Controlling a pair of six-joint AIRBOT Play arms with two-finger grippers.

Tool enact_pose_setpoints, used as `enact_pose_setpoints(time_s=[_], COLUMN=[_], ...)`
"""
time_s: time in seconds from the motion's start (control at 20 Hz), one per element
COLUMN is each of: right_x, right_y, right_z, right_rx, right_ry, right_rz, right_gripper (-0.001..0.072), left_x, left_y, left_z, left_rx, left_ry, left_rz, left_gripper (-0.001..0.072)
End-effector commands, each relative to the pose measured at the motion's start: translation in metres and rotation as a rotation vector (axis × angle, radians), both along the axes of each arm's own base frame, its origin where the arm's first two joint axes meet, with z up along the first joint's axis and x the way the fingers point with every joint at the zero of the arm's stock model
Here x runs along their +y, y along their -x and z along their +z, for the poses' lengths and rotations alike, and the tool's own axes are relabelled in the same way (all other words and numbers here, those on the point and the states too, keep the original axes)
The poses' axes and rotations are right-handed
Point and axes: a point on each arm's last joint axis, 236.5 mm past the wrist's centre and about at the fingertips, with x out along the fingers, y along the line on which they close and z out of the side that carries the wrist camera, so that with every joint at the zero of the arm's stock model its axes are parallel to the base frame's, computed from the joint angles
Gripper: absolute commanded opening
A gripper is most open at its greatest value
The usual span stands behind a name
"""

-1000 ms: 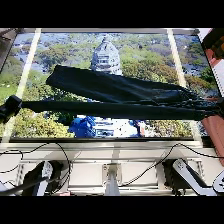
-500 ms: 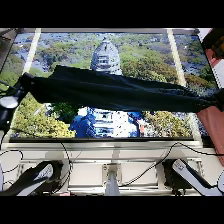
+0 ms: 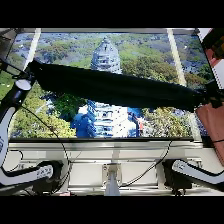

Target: Fold the clothes and pants, and hang the long-sleeved shirts on hangers.

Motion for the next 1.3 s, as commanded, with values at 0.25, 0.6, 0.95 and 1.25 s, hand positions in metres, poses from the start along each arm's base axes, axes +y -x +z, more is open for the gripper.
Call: enact_pose_setpoints(time_s=[0.25,0.6,0.95,1.25], right_x=[-0.003,0.014,0.000,0.002], right_y=[-0.076,-0.111,-0.120,-0.120], right_z=[-0.007,0.008,-0.002,-0.036], right_rx=[-0.230,-0.359,-0.417,-0.382], right_ry=[0.044,0.089,0.067,-0.035], right_rz=[-0.102,-0.107,-0.203,-0.283], right_gripper=[0.0055,0.0055,0.0055,0.0055], left_x=[0.018,-0.023,-0.021,-0.022], left_y=[-0.017,-0.072,-0.091,-0.092], left_z=[-0.026,-0.029,-0.063,-0.078], left_rx=[-0.013,-0.052,-0.089,-0.091], left_ry=[-0.008,-0.021,0.066,0.127], left_rz=[0.077,0.003,0.086,0.115], left_gripper=[0.0030,0.0030,0.0031,0.0031])
